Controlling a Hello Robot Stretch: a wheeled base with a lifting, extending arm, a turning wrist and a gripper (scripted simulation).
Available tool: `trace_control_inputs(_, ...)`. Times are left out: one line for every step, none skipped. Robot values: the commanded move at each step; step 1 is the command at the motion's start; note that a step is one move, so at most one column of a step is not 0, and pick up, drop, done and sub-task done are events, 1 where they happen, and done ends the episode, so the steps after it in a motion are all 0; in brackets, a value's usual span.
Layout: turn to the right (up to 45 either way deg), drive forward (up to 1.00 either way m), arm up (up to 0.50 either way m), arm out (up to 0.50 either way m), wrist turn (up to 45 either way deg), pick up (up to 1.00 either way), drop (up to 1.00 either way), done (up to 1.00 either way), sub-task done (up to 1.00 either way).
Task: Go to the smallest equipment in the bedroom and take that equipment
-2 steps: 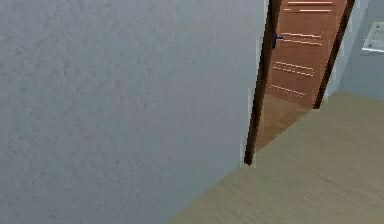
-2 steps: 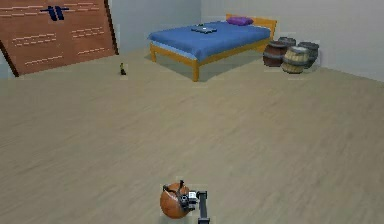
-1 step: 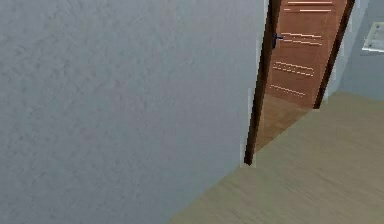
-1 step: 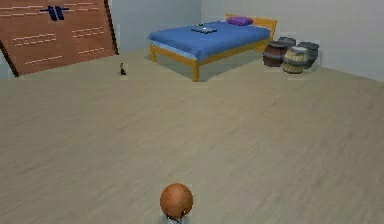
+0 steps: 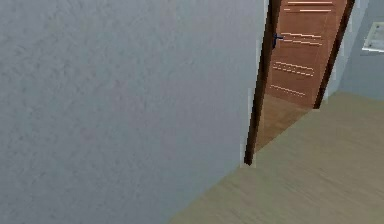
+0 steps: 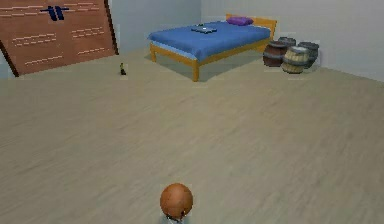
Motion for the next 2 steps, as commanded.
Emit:
trace_control_inputs(0.0, 0.00, 0.10, 0.00, 0.0, 0.00, 0.00, 0.00, 0.00)
trace_control_inputs(0.0, 0.00, 0.00, 0.00, 0.0, 0.00, 0.00, 1.00, 0.00)
